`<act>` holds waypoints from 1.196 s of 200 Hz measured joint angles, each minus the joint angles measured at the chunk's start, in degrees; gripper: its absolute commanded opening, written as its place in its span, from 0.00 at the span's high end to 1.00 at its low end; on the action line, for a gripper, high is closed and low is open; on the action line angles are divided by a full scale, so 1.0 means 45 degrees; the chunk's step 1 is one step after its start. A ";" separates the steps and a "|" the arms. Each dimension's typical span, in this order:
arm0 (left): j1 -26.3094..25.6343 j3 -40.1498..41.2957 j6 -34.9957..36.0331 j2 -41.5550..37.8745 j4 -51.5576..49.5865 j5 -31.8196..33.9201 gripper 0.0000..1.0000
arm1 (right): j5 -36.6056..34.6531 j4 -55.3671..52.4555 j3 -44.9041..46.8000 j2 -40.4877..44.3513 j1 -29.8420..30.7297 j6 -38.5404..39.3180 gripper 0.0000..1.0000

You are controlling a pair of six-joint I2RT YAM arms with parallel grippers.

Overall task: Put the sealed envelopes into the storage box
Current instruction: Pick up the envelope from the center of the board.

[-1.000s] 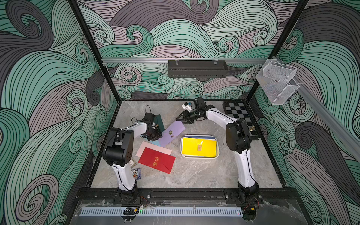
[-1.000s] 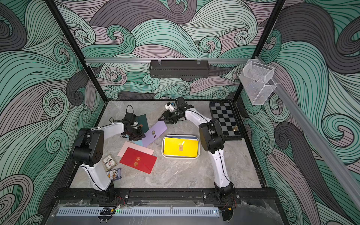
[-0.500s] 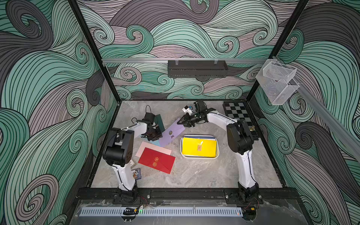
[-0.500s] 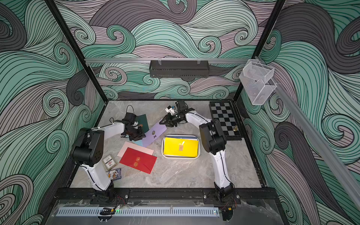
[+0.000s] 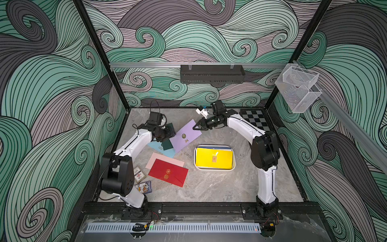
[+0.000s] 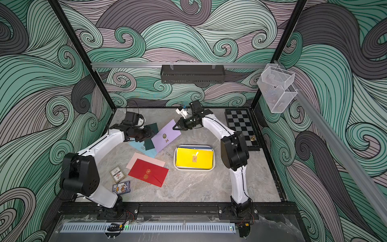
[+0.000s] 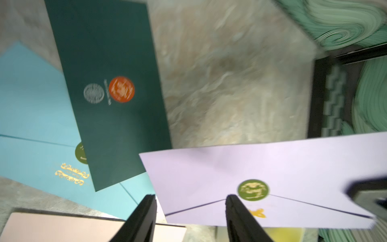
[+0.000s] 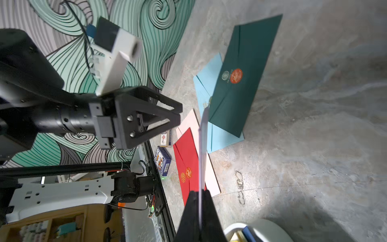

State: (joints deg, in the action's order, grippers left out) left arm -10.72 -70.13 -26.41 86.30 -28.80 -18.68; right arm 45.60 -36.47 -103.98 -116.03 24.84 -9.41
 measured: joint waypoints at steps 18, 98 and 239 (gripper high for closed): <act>-0.0087 -0.0175 0.1073 -0.1520 0.0316 -0.0651 0.36 | -0.0291 -0.0432 0.0049 0.1360 0.0000 0.1763 1.00; -0.1894 0.0607 0.8296 -0.4206 -0.0073 -0.2890 0.27 | -0.0792 -0.3356 0.1695 0.4954 0.0364 0.9734 1.00; -0.3342 0.0617 1.1332 -0.3813 -0.1967 -0.3623 0.54 | -0.0384 -0.4624 0.2278 0.5610 0.1418 1.2298 1.00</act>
State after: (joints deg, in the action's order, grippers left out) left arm -25.76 -67.35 24.58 69.14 -37.65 -34.98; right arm 43.88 -57.28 -93.73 -90.78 31.22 45.93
